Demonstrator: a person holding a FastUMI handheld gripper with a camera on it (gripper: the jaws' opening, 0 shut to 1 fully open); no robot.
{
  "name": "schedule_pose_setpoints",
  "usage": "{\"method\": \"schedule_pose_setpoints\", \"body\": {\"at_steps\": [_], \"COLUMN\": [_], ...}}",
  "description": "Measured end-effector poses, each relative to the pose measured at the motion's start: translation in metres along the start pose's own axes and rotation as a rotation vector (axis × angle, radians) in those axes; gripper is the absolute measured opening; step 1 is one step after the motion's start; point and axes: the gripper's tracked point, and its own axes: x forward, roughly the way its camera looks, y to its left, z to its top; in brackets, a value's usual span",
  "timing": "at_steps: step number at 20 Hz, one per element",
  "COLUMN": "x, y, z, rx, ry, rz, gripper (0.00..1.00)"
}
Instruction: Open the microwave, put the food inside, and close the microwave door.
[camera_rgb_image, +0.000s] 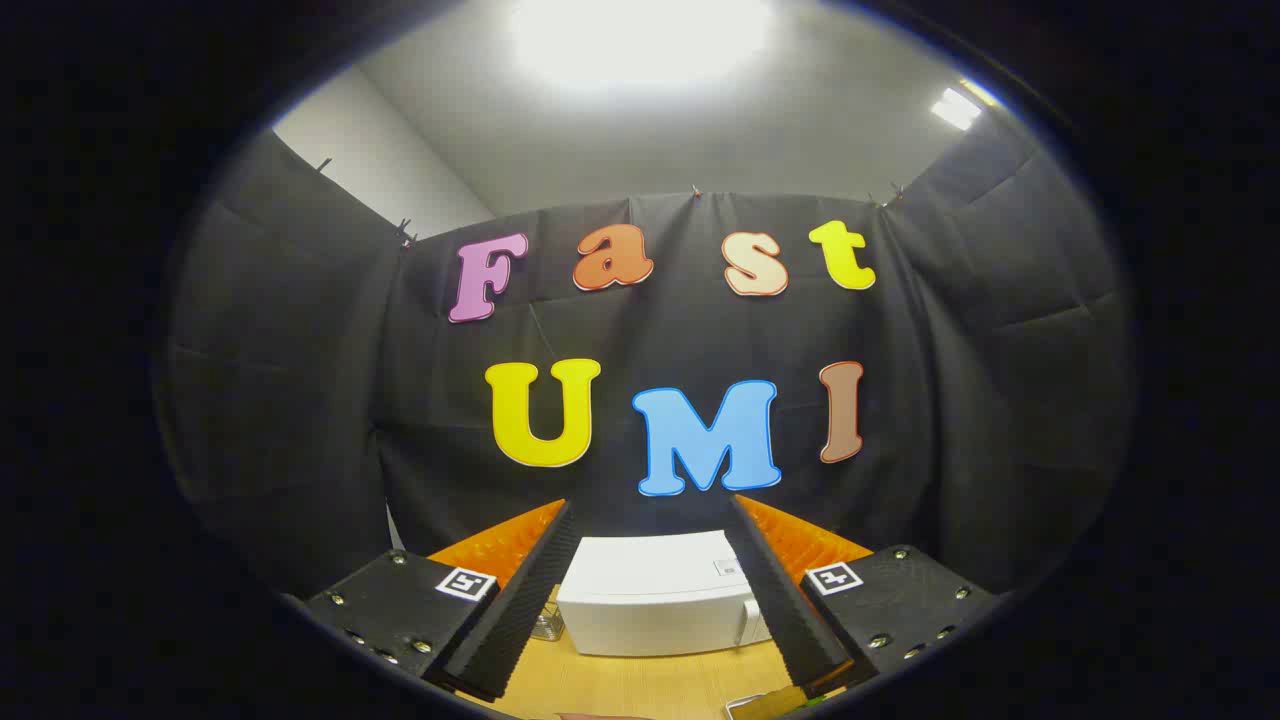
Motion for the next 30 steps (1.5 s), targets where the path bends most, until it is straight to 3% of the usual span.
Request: {"method": "schedule_pose_setpoints", "body": {"at_steps": [7,8,22,25,30], "x": [0.008,0.009,0.014,0.021,0.045], "y": [0.001,-0.002,-0.012,-0.020,-0.049], "z": [-0.010,-0.010,-0.019,-0.035,-0.090], "rx": [0.009,0.011,0.002,-0.001,-0.017], "ry": [0.015,0.014,0.022,0.036,0.041], "rz": [0.013,0.008,-0.021,-0.033,-0.092], "gripper": [0.96,0.89,0.89,0.95,0.95]}}
